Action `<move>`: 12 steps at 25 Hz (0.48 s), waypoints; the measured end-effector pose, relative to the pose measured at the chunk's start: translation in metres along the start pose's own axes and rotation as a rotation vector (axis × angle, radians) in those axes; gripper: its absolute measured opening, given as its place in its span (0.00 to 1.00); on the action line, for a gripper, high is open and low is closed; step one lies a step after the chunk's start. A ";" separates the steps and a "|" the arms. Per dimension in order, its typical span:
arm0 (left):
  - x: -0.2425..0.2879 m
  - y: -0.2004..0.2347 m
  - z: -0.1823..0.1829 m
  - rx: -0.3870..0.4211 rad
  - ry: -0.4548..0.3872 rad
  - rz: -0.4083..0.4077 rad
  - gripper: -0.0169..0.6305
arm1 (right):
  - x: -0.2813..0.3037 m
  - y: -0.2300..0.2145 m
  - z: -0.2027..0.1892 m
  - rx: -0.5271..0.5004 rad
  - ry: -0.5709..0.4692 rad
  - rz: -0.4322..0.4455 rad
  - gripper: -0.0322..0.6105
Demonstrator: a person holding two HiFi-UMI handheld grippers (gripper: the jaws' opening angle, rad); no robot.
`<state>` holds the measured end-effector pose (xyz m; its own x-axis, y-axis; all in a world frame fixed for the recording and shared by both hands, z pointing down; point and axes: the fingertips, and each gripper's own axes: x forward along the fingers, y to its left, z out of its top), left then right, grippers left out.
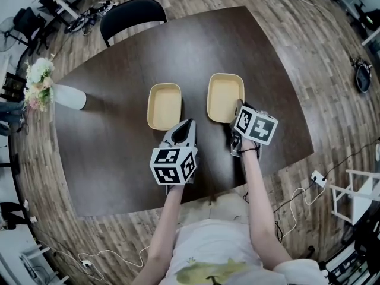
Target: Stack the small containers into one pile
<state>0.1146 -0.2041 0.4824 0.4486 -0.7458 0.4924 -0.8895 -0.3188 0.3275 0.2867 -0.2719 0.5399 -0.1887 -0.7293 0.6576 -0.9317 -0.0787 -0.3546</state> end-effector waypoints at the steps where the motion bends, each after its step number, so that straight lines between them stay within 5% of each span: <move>1: -0.003 0.003 0.001 -0.001 -0.003 0.002 0.06 | -0.001 0.005 0.000 0.005 -0.004 0.005 0.11; 12: -0.040 0.052 0.011 -0.022 -0.043 0.056 0.06 | -0.007 0.074 -0.002 0.041 -0.023 0.089 0.11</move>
<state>0.0498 -0.1973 0.4711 0.3936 -0.7867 0.4756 -0.9107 -0.2632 0.3183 0.2189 -0.2714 0.5101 -0.2625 -0.7501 0.6071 -0.8979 -0.0405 -0.4383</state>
